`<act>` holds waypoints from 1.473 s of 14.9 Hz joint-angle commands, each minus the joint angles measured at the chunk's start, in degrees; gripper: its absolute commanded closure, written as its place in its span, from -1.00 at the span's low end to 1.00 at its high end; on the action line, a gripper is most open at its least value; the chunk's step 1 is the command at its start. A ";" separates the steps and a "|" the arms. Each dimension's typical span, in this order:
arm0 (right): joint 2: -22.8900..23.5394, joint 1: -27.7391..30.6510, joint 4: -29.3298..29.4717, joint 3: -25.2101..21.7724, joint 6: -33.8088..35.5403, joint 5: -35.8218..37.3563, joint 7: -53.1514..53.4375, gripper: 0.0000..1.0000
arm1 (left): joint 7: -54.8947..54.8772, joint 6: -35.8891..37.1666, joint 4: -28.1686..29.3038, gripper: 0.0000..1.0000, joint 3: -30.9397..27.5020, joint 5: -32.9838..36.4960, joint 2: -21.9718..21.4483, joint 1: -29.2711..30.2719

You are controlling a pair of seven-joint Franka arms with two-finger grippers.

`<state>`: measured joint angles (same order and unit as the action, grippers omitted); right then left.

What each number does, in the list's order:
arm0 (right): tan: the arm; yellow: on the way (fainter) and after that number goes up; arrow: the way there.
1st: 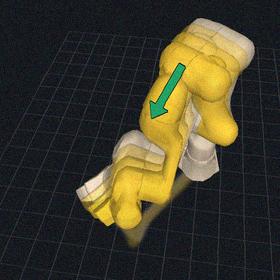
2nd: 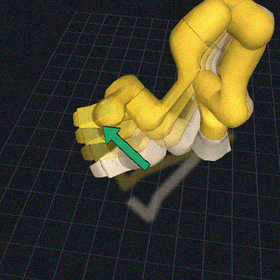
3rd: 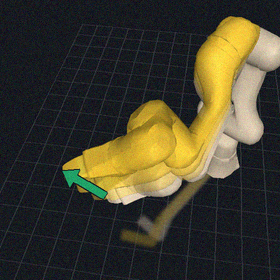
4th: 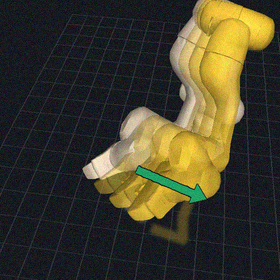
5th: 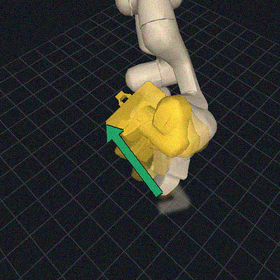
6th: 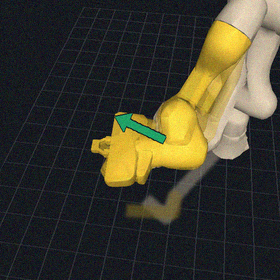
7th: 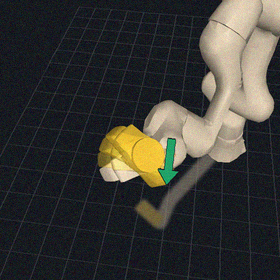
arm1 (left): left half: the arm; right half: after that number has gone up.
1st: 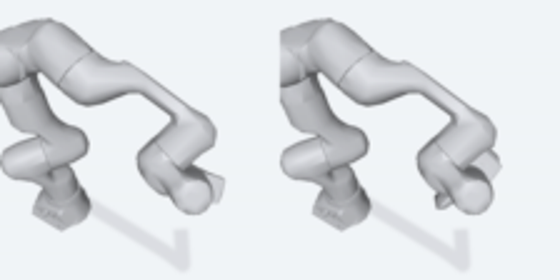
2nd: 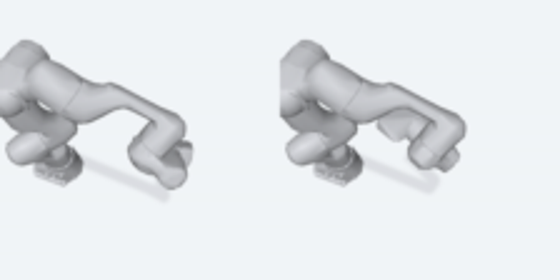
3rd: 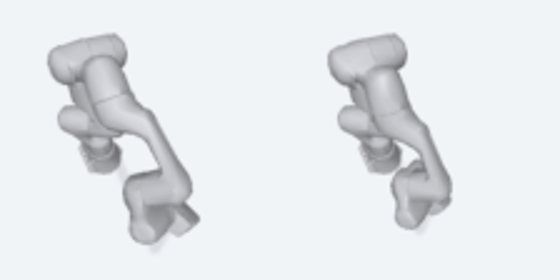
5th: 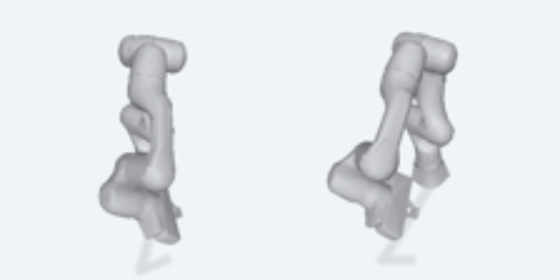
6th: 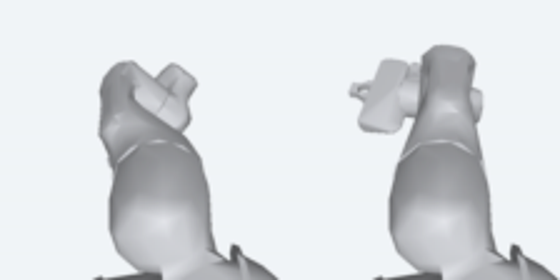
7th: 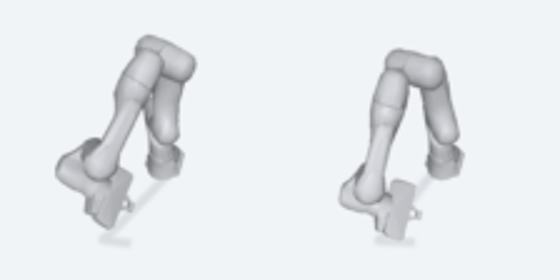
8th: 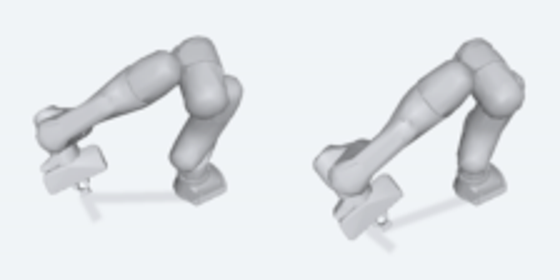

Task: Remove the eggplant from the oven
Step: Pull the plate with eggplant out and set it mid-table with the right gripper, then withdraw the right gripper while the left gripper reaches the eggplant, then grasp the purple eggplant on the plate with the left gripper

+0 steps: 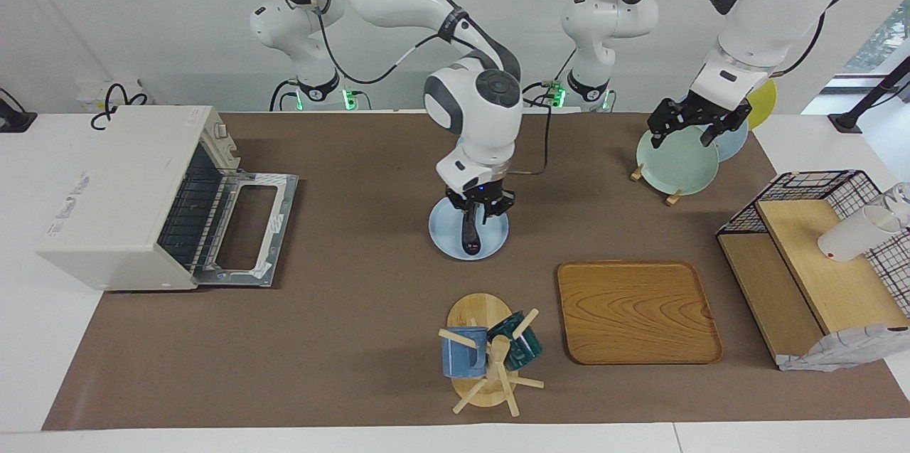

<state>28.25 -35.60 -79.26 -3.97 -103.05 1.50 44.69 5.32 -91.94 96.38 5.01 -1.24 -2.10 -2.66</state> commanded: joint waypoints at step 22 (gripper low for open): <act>-14.54 22.94 -40.36 0.81 -15.07 18.26 -20.95 1.00 | 20.78 -20.19 7.51 -1.00 0.36 -7.19 9.03 -25.72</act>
<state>15.81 -14.03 -117.49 -4.07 -116.96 17.49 25.27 24.49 -109.37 103.55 6.43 -7.50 4.67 -25.97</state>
